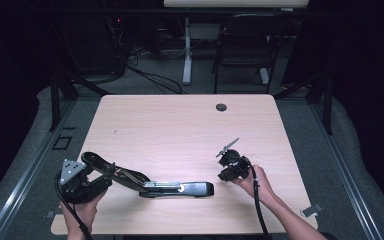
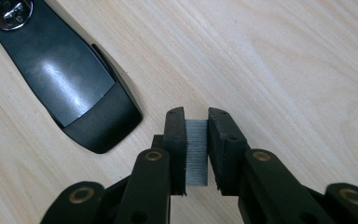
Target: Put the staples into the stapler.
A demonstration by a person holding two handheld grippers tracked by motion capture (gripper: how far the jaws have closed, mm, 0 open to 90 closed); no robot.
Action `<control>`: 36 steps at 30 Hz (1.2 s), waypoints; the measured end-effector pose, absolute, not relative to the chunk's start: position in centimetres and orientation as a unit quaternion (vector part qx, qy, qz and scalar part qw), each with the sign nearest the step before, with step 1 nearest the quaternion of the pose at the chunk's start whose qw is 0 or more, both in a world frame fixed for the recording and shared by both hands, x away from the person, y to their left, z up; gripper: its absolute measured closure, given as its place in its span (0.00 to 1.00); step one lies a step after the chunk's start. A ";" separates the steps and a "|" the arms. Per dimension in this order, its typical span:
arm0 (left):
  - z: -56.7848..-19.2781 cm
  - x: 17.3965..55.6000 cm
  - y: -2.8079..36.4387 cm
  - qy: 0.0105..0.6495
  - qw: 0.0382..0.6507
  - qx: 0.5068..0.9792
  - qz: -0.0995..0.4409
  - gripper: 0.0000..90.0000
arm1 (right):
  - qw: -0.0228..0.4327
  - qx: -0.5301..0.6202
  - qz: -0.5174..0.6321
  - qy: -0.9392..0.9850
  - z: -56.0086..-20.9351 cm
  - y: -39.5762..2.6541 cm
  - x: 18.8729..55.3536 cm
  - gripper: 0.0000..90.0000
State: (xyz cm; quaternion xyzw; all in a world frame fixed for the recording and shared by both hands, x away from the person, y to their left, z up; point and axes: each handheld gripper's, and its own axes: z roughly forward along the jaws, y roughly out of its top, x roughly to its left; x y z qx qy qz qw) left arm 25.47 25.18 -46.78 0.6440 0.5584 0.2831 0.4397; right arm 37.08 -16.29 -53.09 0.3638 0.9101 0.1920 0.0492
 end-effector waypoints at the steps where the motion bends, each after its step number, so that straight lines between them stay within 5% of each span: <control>1: -46.8 25.5 25.2 0.559 0.440 0.643 0.284 0.42 | 0.050 0.364 0.194 0.910 -53.1 -16.3 37.1 0.87; 12: -47.2 25.6 25.8 0.574 0.449 0.623 0.284 0.65 | 0.057 0.355 0.196 0.912 -52.6 -16.4 36.8 0.87; 36: -47.4 25.5 26.4 0.569 0.472 0.620 0.265 0.67 | 0.053 0.329 0.248 0.910 -50.9 -15.3 37.1 0.87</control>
